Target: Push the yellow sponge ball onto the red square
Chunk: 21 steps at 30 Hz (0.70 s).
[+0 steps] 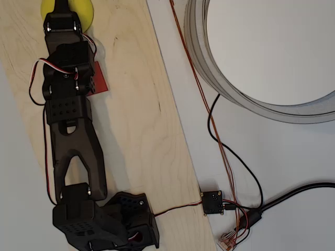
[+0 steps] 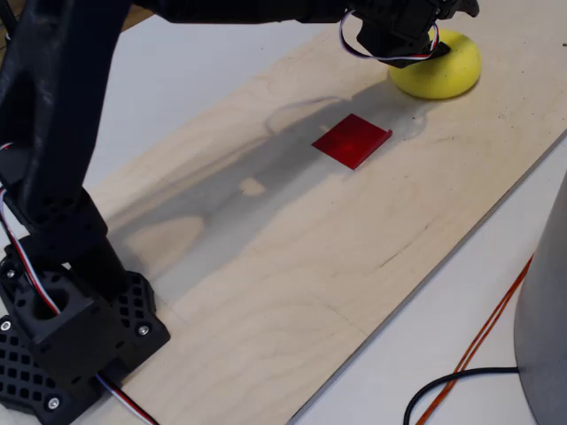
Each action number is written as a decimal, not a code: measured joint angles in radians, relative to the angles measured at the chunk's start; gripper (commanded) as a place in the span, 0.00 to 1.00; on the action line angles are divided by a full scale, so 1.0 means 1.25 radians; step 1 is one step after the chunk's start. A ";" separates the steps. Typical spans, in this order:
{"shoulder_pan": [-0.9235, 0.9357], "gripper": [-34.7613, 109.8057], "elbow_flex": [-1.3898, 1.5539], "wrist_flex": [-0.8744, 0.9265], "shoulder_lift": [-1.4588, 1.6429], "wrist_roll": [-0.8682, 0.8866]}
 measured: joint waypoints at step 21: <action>-0.016 0.36 0.255 0.065 0.191 0.209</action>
